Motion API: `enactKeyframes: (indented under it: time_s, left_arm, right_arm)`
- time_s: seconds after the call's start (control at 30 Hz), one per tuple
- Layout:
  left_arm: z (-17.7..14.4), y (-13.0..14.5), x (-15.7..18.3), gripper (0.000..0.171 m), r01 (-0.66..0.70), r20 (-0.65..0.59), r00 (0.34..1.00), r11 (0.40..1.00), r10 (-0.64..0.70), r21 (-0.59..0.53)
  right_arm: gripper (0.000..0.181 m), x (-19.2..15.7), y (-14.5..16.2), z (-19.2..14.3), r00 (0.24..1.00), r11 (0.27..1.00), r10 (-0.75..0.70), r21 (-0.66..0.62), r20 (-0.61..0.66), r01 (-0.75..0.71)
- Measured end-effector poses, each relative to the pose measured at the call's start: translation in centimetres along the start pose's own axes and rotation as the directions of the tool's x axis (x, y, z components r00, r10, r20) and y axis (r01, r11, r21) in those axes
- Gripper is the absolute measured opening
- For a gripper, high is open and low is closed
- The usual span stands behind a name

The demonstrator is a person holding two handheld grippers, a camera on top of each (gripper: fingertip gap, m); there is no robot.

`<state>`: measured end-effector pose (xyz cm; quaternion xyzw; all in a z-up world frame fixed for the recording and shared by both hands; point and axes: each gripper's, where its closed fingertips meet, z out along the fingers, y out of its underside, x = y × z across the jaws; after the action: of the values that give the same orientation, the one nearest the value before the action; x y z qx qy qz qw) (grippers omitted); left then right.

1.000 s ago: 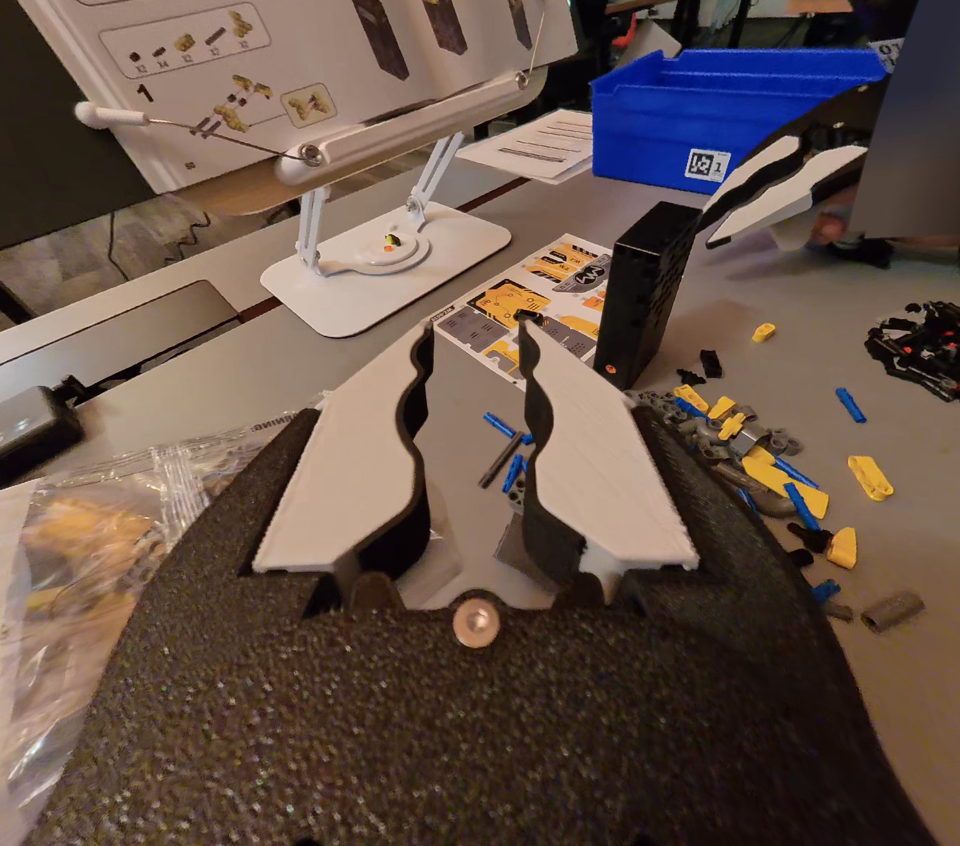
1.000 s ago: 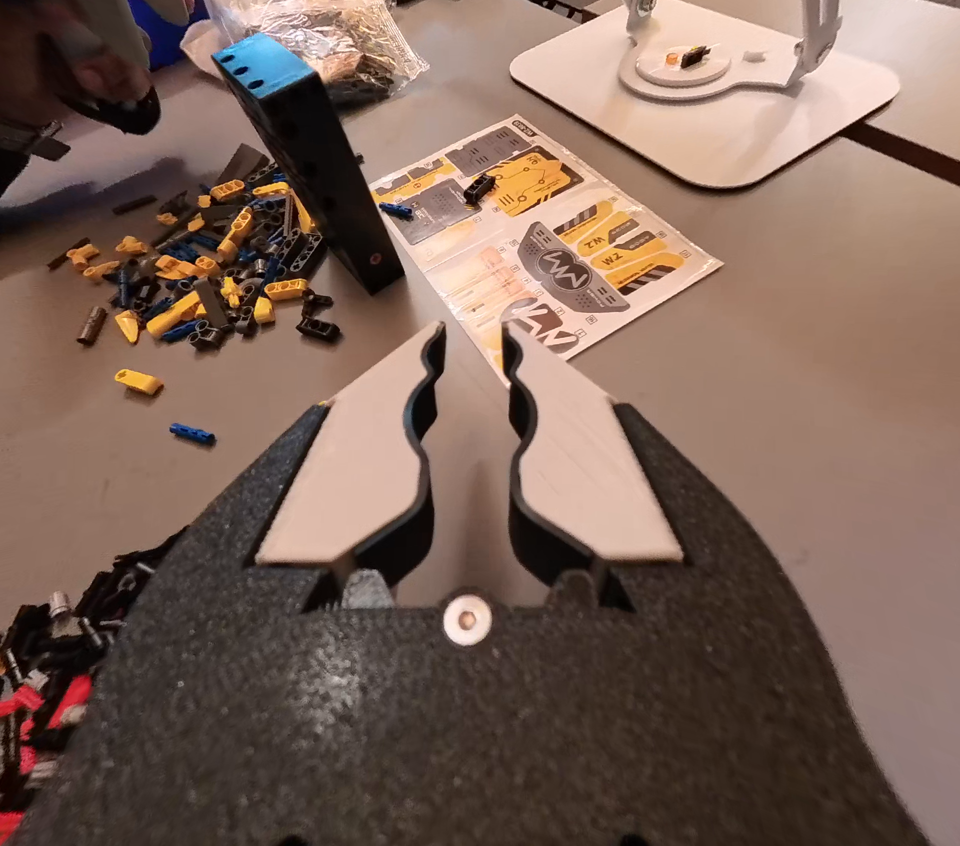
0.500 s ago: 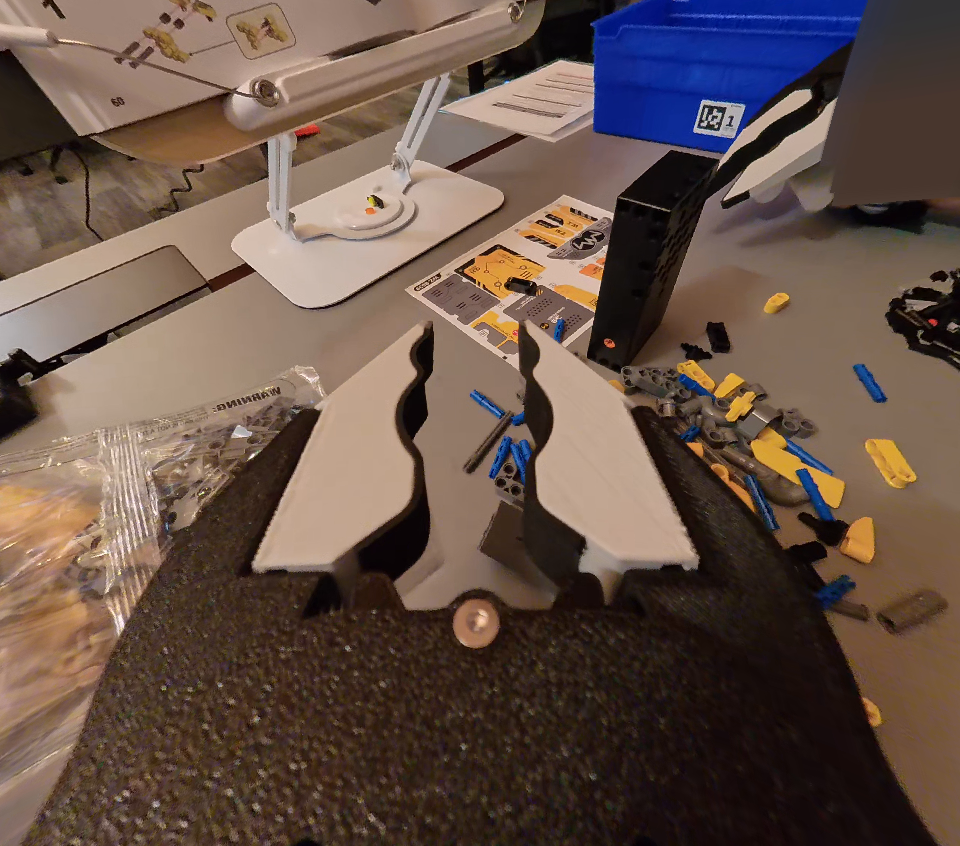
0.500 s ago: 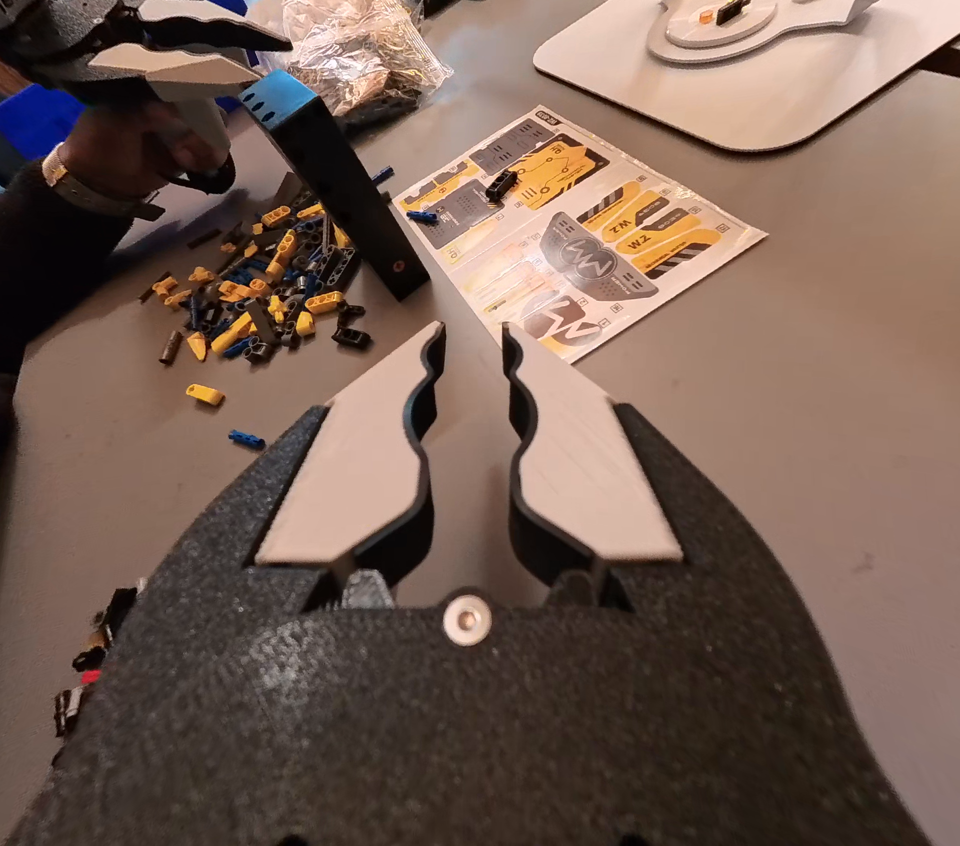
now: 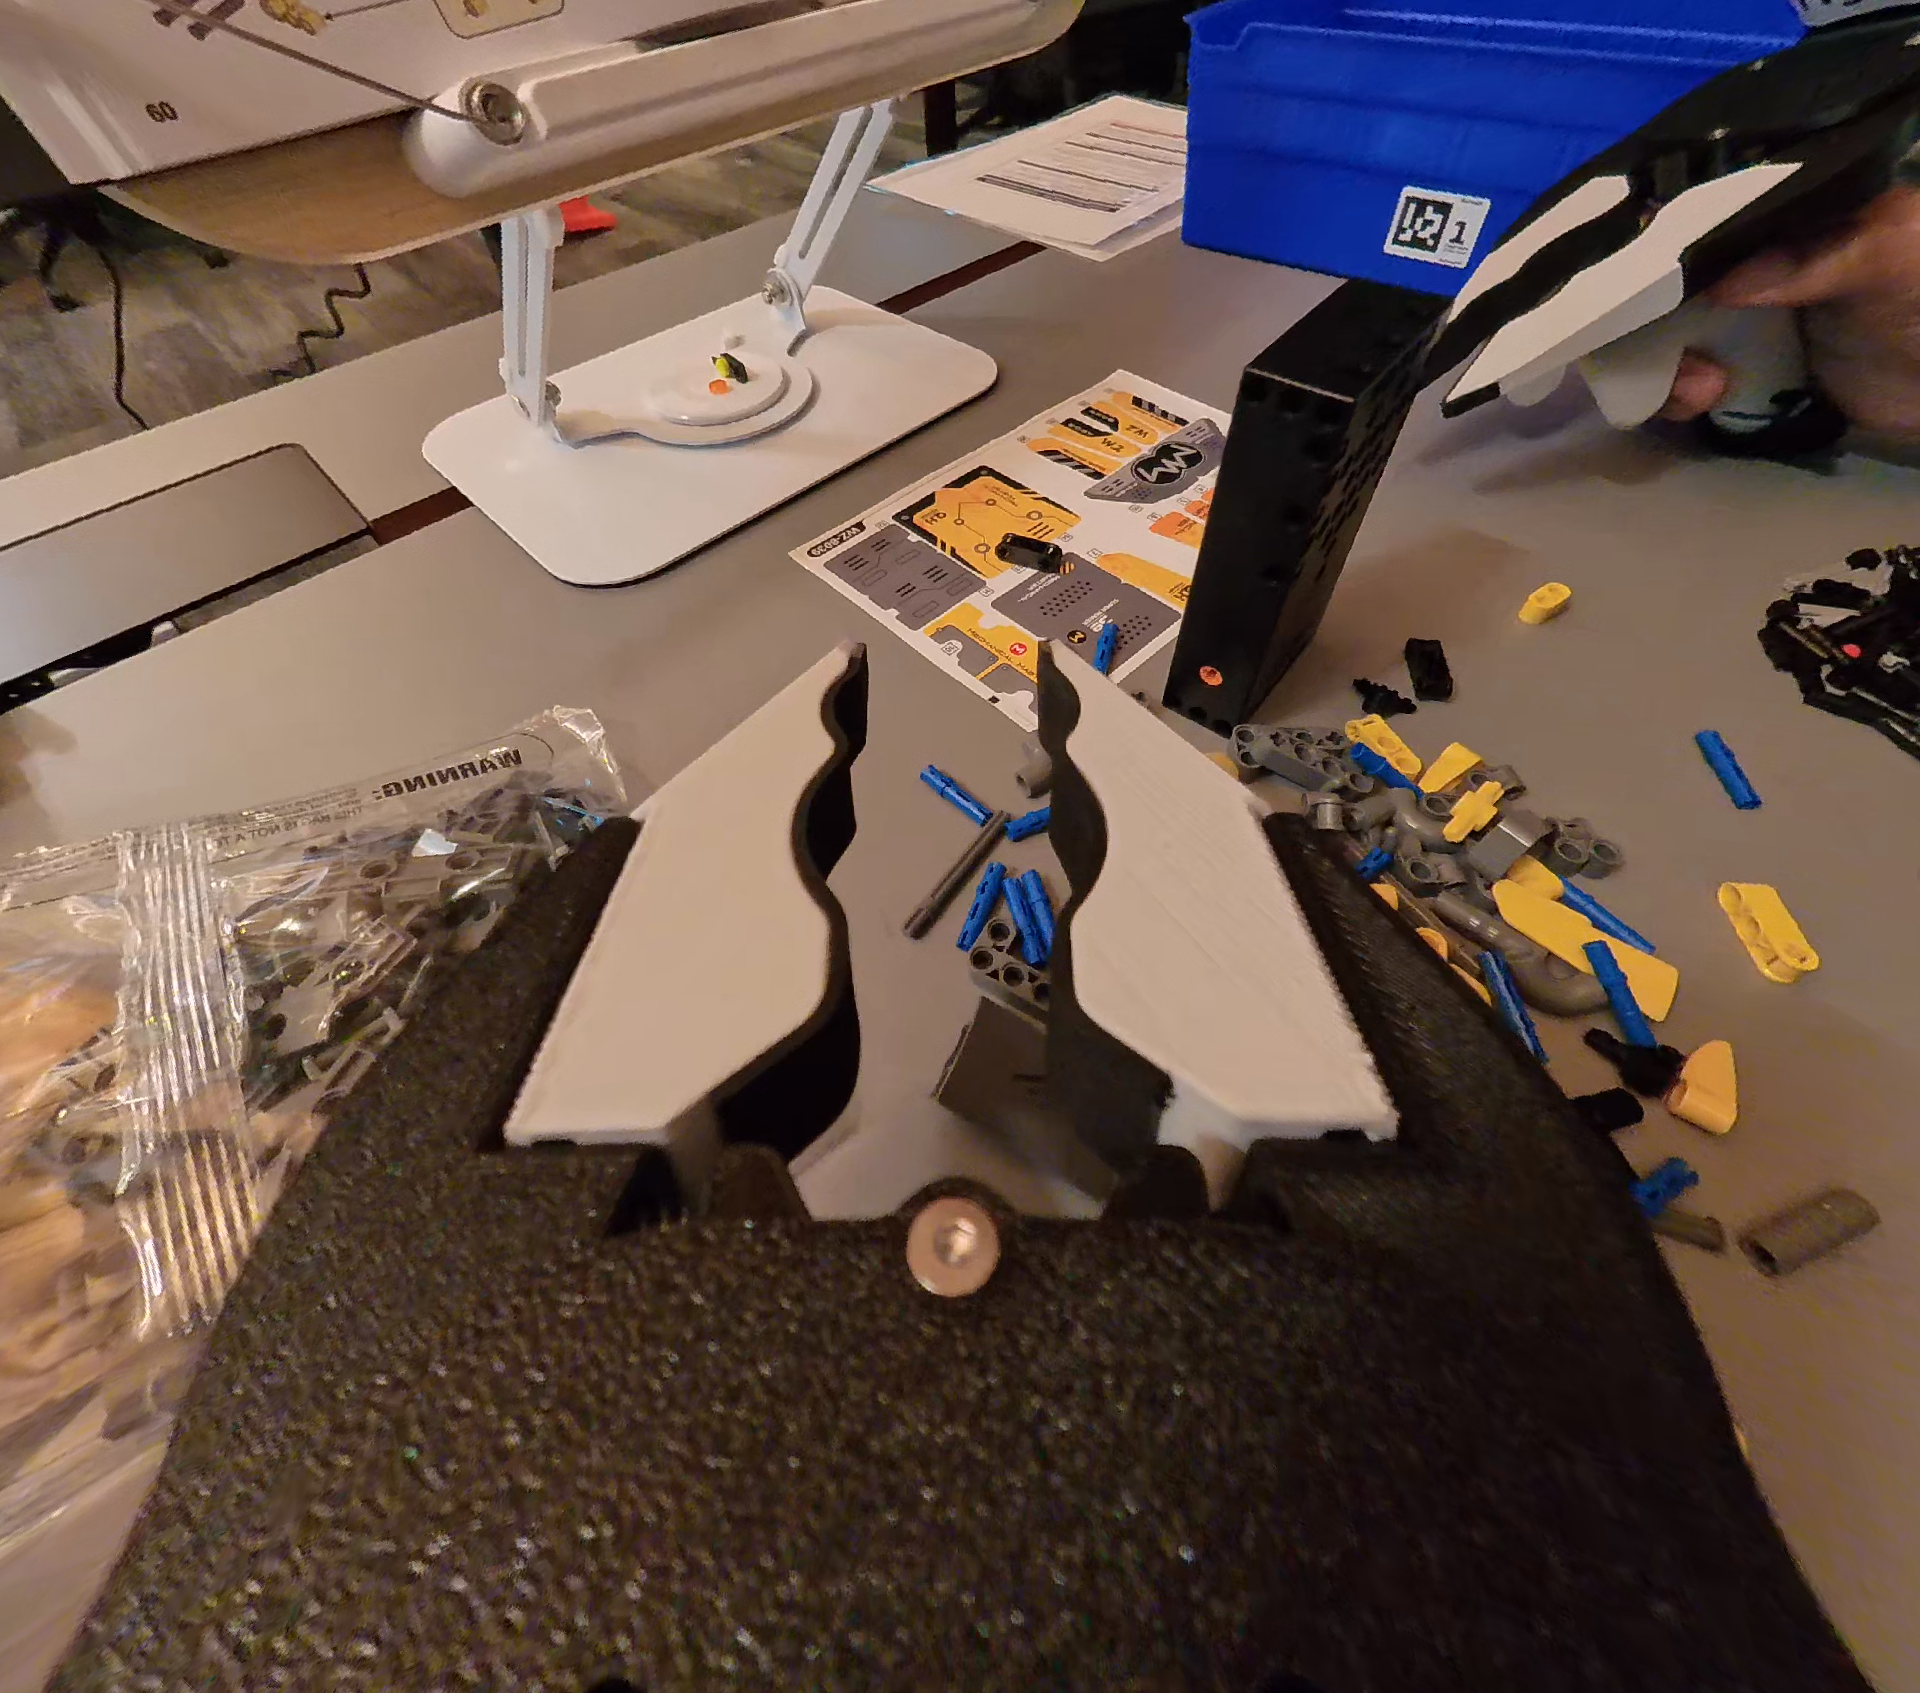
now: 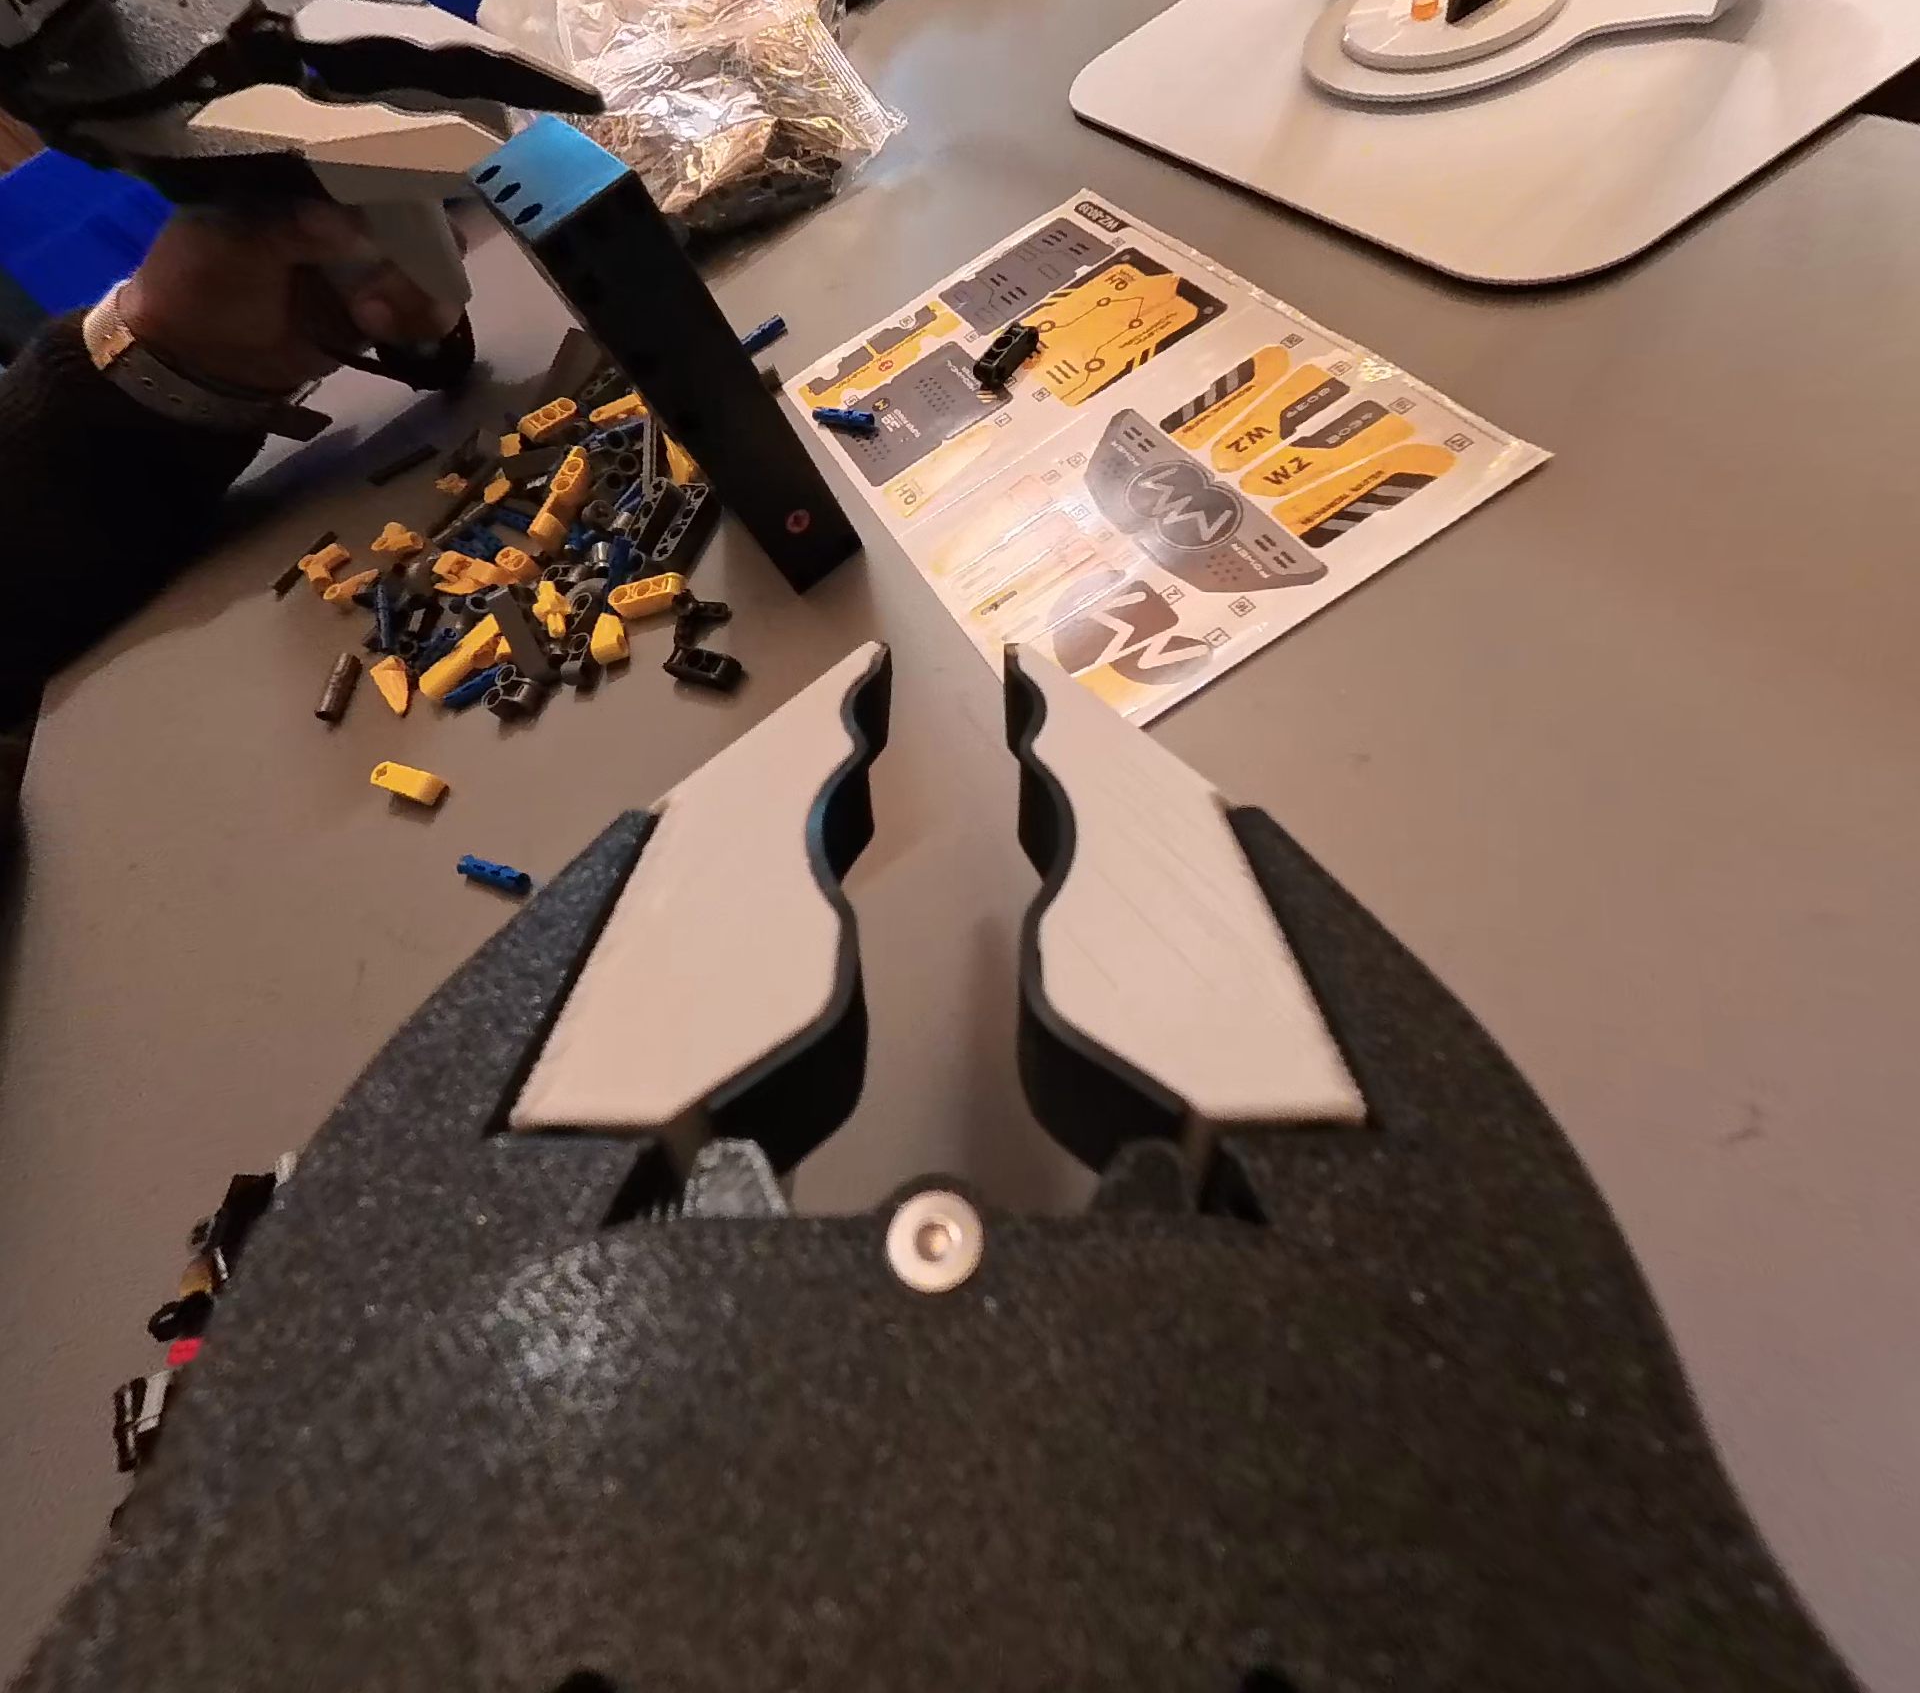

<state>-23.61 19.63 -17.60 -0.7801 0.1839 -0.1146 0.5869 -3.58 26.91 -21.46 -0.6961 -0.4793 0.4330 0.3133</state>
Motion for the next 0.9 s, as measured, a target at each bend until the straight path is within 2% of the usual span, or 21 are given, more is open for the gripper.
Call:
enactKeyframes:
  time_s: [0.9]
  left_arm:
    - [0.03,-0.08,0.11,0.031,-0.013,0.009,1.000,1.000,0.013,-0.011]
  right_arm:
    - [0.021,-0.59,-0.28,-0.12,0.994,0.997,0.074,0.023,0.076,-0.076]
